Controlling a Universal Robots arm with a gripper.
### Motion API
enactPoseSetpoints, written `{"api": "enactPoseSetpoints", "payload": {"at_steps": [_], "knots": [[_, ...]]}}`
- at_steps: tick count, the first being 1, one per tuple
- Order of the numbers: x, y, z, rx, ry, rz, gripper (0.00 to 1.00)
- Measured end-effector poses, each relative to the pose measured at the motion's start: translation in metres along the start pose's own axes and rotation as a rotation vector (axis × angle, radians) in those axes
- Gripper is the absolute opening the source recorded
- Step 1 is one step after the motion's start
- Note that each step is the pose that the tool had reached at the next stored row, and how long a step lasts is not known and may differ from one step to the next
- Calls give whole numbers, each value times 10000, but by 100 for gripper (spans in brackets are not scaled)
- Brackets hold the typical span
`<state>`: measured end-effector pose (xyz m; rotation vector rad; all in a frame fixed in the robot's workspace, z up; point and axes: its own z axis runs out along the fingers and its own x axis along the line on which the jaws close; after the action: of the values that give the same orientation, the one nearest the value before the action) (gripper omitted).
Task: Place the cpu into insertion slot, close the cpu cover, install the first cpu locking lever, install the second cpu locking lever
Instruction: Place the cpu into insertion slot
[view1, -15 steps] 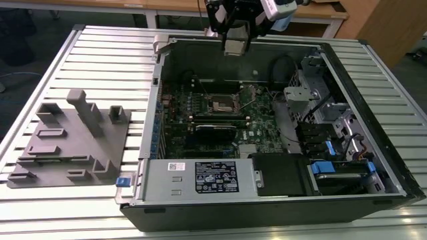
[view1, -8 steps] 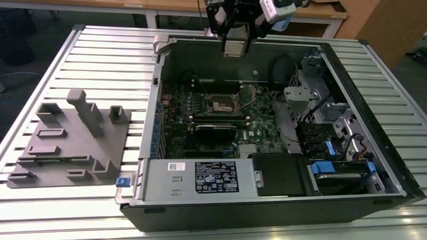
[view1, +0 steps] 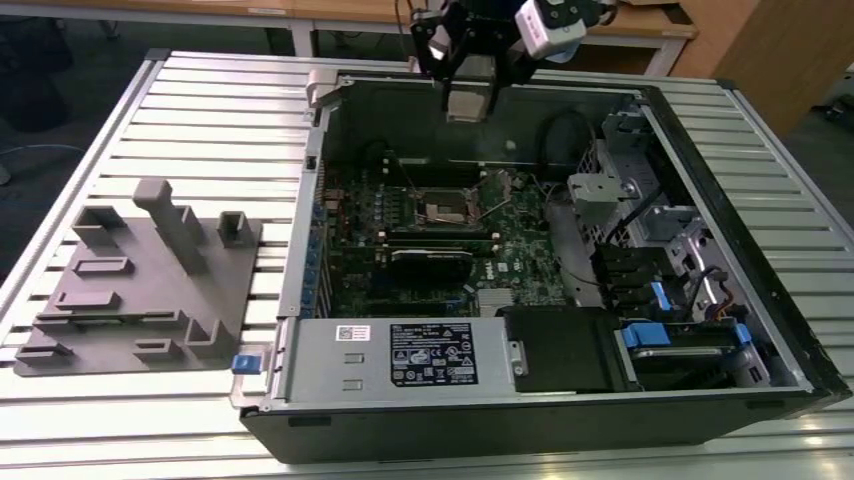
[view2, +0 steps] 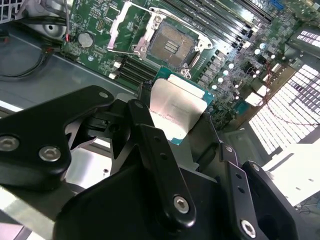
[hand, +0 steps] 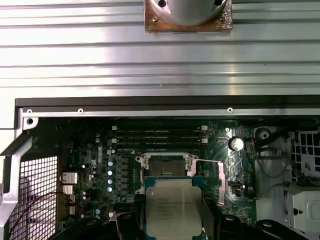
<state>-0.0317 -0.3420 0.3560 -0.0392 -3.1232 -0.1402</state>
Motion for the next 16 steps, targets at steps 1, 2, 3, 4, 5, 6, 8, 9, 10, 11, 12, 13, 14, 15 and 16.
{"api": "enactPoseSetpoints", "payload": {"at_steps": [1,2,3,4,5,6,8,9,10,11,12,13,14,15,16], "knots": [[1,-1,15,0,-7,-5,54],[1,-2,28,0,-14,-11,54],[2,-3,36,0,-18,-17,54],[4,-4,43,1,-21,-22,54],[5,-5,51,0,-25,-26,54],[8,-6,59,0,-30,-32,54],[13,-7,78,0,-44,-59,54],[15,-8,88,0,-52,-78,54],[18,-9,97,0,-59,-96,54],[22,-10,104,0,-63,-110,54],[25,-11,109,0,-68,-121,54],[29,-11,116,0,-75,-136,54],[32,-12,123,0,-82,-149,54],[35,-12,128,0,-89,-164,54],[36,-12,131,2,-90,-175,54]]}}
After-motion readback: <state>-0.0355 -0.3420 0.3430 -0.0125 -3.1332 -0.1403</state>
